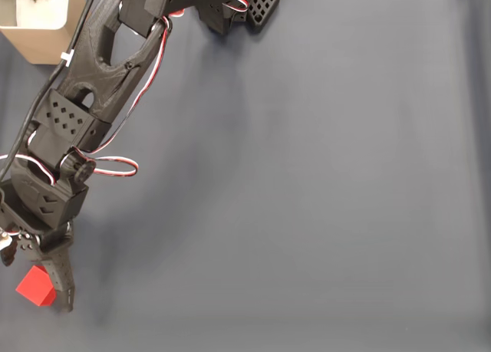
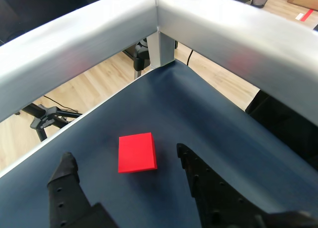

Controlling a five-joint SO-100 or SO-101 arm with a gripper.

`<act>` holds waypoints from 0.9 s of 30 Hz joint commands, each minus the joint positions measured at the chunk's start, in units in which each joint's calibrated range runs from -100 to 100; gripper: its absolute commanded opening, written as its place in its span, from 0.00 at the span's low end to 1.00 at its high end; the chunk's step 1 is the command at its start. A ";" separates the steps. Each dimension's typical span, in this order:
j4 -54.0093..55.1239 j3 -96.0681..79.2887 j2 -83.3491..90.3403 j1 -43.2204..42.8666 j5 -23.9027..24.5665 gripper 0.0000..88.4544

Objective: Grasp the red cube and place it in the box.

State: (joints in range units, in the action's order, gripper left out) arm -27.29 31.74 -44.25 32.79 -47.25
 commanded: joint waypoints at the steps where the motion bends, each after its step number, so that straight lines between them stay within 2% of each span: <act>1: 0.98 4.30 0.40 -0.55 0.00 0.52; 16: 0.98 8.77 -3.67 -1.68 -0.05 0.52; 27: 0.73 8.87 -4.37 -2.53 -1.03 0.48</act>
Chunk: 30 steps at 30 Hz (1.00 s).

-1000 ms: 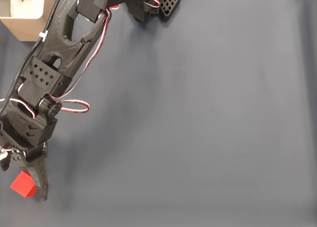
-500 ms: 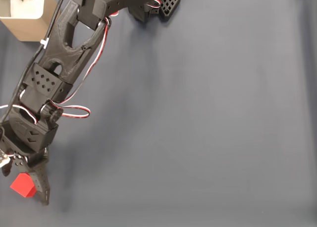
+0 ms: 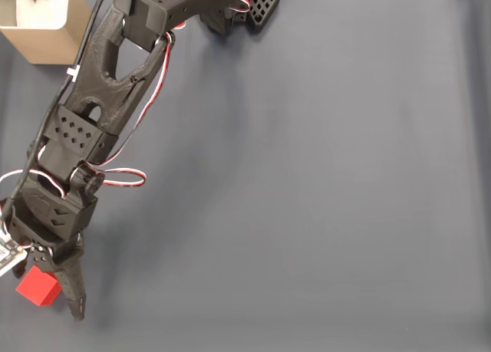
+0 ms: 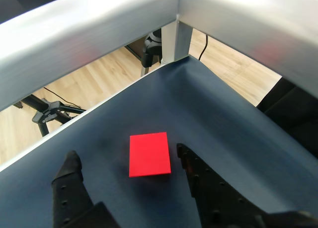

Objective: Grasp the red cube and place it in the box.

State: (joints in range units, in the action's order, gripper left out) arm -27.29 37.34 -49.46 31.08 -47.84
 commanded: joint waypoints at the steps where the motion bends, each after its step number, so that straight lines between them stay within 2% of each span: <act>1: 0.65 3.26 0.84 -0.90 -0.49 0.48; 16: 0.32 2.17 1.36 -1.18 -2.20 0.40; 30: -2.22 -0.66 3.18 -1.25 -4.10 0.27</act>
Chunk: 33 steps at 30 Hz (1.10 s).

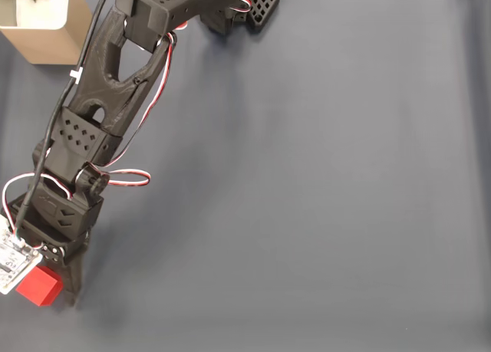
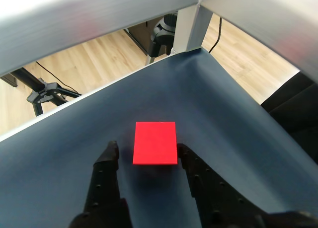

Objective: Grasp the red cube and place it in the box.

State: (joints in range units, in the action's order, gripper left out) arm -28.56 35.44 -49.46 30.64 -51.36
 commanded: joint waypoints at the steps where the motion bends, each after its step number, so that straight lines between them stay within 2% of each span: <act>1: -1.60 1.24 3.18 -0.81 -0.73 0.25; 11: -3.33 1.24 3.96 -0.95 -1.12 0.18; 33: -5.87 1.24 8.04 -1.02 -0.88 0.15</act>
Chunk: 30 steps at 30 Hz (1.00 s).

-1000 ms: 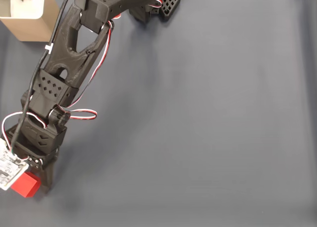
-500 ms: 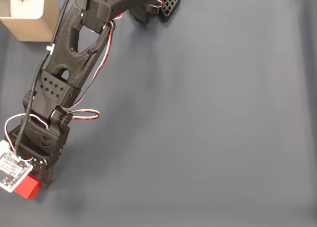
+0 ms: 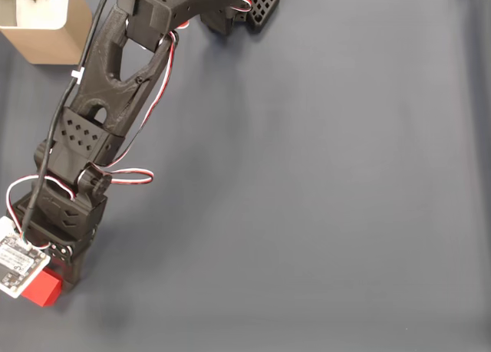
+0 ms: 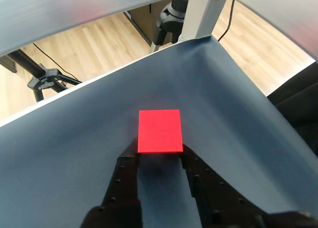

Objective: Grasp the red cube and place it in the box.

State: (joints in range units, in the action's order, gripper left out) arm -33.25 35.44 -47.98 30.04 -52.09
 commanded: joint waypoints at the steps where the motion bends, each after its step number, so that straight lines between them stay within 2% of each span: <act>1: -1.91 1.33 7.17 -0.43 -0.15 0.15; 6: -6.50 0.87 11.33 -0.21 0.10 0.14; 30: -14.62 -18.20 38.28 3.69 1.22 0.14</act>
State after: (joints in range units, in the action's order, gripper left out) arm -47.57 17.45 -15.94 32.20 -51.21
